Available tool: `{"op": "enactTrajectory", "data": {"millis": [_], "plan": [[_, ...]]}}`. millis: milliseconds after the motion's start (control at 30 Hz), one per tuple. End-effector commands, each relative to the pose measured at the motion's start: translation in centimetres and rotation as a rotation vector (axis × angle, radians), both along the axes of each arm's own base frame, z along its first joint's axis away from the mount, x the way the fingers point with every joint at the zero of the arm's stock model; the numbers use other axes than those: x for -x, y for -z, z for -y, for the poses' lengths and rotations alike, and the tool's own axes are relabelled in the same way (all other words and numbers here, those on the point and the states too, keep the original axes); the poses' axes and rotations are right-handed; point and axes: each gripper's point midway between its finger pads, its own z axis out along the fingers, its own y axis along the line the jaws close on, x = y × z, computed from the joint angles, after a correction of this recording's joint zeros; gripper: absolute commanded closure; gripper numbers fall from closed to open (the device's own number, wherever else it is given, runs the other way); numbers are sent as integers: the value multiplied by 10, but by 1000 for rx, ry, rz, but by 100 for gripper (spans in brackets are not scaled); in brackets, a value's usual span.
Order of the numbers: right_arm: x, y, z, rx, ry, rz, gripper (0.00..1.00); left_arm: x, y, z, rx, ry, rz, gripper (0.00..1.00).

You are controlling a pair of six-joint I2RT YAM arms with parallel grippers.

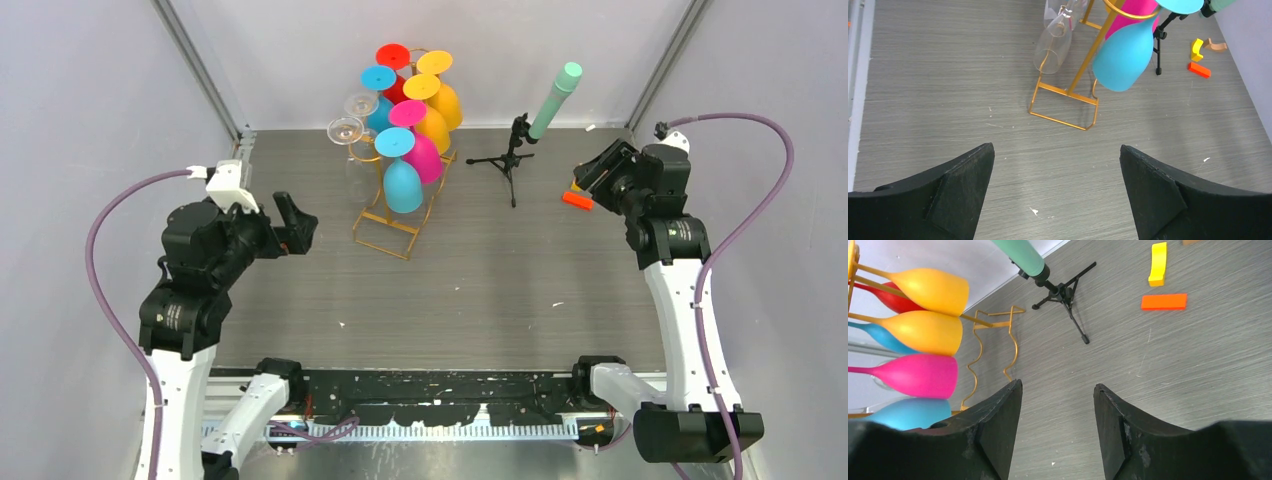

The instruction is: Take the wine glass off the wine glass rack

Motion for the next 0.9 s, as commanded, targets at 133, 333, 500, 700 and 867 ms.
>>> {"op": "enactTrajectory", "data": {"millis": [133,333,500,700,867], "plan": [[-7,-4,-22,-106,-85,41,40,-12,-3,20,85,76,52,0],[-12,7,-39,-198,-144,32,40,-30,9,25,212,18,2,0],[-15,19,-50,-266,-180,16,42,-46,0,34,264,35,13,0],[-17,29,-64,-366,-216,1,44,-76,-32,54,374,78,-6,0],[-17,33,-72,-415,-238,-5,46,-115,-54,69,506,92,-12,0]]}}
